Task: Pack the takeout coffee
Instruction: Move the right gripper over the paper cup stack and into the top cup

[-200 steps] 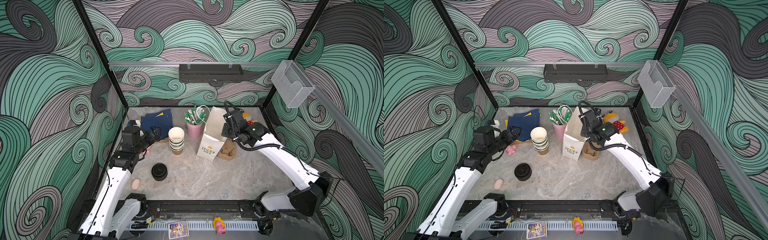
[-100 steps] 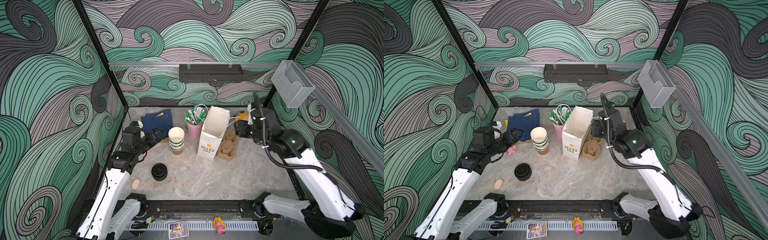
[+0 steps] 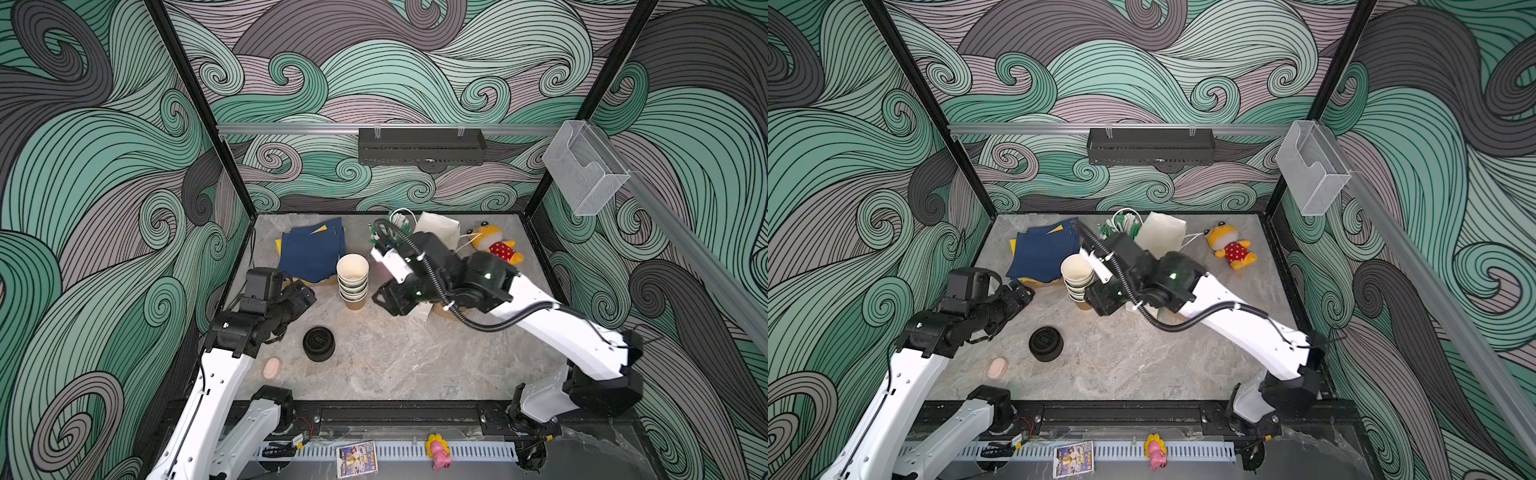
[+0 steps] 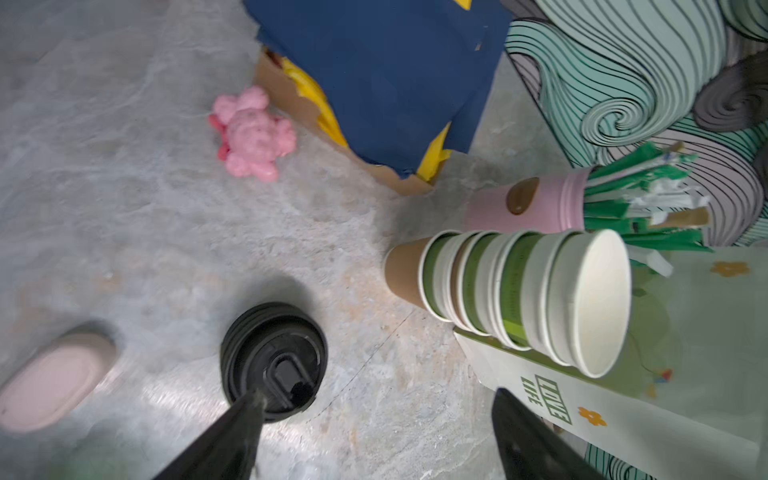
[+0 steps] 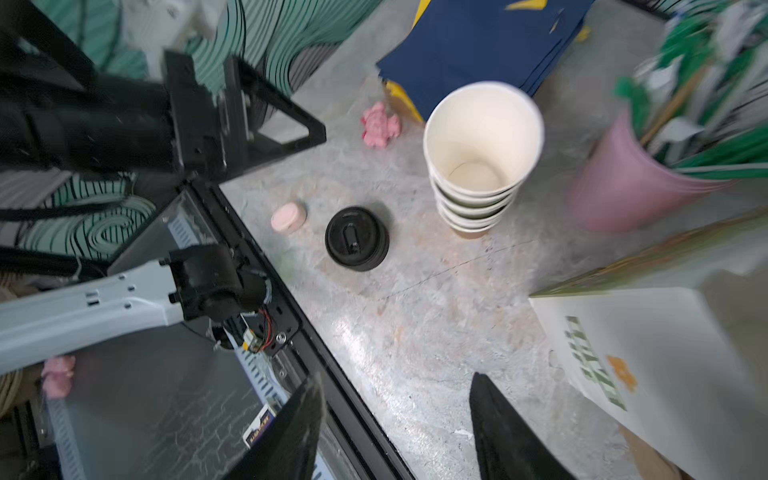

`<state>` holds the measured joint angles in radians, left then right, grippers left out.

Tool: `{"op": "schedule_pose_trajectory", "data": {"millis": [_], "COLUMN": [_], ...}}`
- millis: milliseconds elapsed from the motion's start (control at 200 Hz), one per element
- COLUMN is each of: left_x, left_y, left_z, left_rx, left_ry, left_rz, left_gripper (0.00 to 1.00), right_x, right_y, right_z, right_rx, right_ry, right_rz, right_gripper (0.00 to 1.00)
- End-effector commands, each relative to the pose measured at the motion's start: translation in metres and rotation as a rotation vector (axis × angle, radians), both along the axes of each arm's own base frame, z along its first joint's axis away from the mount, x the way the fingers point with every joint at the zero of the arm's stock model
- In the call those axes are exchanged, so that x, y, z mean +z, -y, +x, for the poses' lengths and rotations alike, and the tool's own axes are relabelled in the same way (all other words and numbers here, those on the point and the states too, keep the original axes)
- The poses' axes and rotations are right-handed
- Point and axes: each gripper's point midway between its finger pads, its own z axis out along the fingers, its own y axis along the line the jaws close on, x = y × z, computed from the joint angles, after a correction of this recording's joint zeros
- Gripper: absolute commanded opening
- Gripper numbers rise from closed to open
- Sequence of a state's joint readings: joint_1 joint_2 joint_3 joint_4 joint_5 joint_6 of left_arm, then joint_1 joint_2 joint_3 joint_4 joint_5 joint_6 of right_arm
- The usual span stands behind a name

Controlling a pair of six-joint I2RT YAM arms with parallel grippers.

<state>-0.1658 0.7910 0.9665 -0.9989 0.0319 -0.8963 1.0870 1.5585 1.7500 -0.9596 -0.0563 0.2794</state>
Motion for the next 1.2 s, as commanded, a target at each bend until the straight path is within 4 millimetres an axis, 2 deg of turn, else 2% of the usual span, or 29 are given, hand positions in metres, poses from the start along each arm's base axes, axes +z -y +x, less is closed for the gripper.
{"op": "schedule_pose_trajectory", "data": {"millis": [0,195,295,380,480,580,680,845,940,1061,1196], "left_x": [-0.033,-0.061,-0.079,-0.078,-0.069,-0.061,-0.052,-0.018,0.003,0.022,0.034], "left_y": [-0.013,-0.003,-0.014,-0.023,-0.037,-0.04,-0.033,-0.014,-0.006,0.005,0.016], "left_z": [-0.04,-0.032,-0.038,-0.041,-0.043,-0.044,-0.039,-0.01,0.006,0.027,0.044], "left_rx": [0.078,-0.006,0.126,0.232,0.308,0.309,0.248,0.126,0.062,-0.006,-0.064], "left_ry": [-0.194,-0.215,-0.271,-0.253,-0.176,-0.136,-0.098,0.093,0.191,0.281,0.308], "left_rz": [0.021,0.018,-0.008,-0.059,-0.058,-0.054,-0.069,-0.136,-0.151,-0.186,-0.222], "left_gripper": [0.88,0.89,0.9,0.9,0.89,0.89,0.89,0.86,0.86,0.86,0.84], "right_x": [-0.007,-0.057,-0.082,-0.098,-0.107,-0.102,-0.081,-0.028,-0.006,-0.01,-0.014], "right_y": [-0.025,-0.061,-0.078,-0.091,-0.101,-0.104,-0.095,-0.064,-0.034,-0.009,-0.013], "right_z": [-0.02,-0.026,-0.03,-0.034,-0.023,-0.01,0.001,0.017,0.04,0.08,0.117], "right_rx": [0.084,0.106,0.11,0.116,0.068,0.006,-0.095,-0.266,-0.434,-0.623,-0.684], "right_ry": [-0.001,-0.006,-0.044,-0.079,-0.074,-0.052,-0.035,0.036,0.086,0.066,0.075], "right_rz": [0.038,-0.019,-0.048,-0.074,-0.122,-0.179,-0.202,-0.136,-0.092,-0.074,-0.078], "right_gripper": [0.59,0.61,0.62,0.63,0.64,0.65,0.65,0.64,0.62,0.58,0.56]}}
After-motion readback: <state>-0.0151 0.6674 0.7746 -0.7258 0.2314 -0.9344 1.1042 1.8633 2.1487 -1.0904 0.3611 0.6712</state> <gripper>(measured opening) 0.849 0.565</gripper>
